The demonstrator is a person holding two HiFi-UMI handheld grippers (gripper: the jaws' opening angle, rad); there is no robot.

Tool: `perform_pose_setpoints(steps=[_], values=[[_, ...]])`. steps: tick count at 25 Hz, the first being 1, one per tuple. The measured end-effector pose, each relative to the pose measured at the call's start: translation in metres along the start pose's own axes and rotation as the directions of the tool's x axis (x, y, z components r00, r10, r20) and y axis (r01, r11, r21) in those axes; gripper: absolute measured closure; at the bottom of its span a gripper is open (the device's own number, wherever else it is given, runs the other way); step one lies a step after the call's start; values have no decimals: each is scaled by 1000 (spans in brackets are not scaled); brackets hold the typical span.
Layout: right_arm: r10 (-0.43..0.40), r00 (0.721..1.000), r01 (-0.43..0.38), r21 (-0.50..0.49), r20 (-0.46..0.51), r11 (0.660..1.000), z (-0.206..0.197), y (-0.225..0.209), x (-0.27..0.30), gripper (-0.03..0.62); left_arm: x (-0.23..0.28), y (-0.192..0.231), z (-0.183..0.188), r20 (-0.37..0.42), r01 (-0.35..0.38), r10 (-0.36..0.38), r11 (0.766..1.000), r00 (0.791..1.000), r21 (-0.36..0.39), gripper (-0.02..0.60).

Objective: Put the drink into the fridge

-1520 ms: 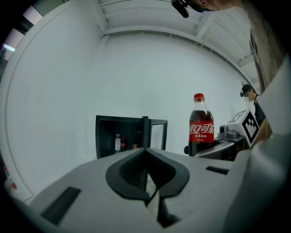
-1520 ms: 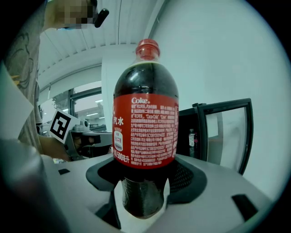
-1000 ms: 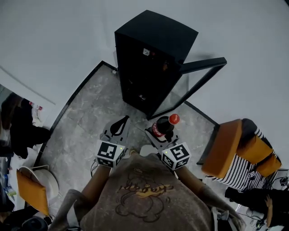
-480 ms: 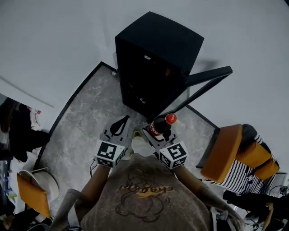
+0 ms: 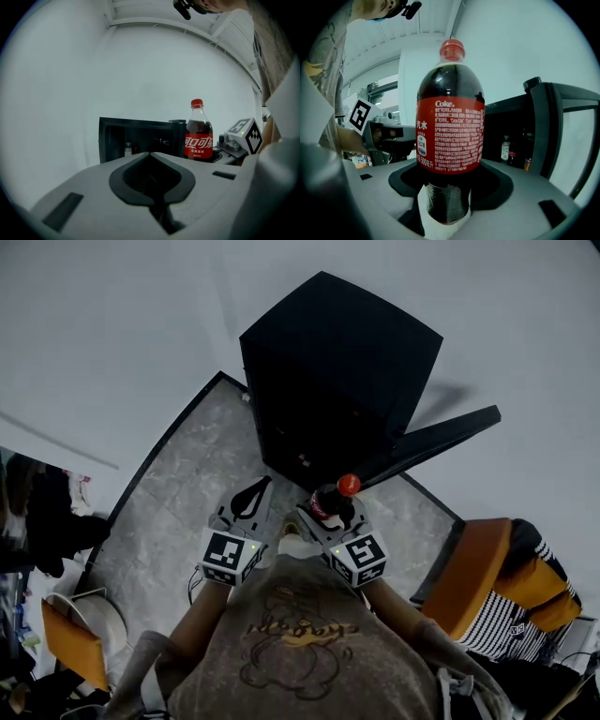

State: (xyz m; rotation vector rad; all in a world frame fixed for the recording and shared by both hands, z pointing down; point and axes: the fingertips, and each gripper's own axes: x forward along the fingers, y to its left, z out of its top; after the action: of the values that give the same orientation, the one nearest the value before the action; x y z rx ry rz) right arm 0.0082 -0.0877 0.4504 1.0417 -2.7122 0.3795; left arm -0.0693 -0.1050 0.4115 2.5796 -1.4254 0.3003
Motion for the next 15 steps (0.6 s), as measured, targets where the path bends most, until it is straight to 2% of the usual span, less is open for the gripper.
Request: perform_pose_setpoints(steps=[7, 15], values=[[41, 999, -41, -11, -10, 999, 1, -34, 28, 301, 40, 15, 15, 4, -29, 29, 1000, 1000, 4, 577], [20, 999, -20, -19, -35, 1000, 1, -58, 63, 301, 65, 35, 17, -11, -22, 22, 1000, 1000, -4, 577]])
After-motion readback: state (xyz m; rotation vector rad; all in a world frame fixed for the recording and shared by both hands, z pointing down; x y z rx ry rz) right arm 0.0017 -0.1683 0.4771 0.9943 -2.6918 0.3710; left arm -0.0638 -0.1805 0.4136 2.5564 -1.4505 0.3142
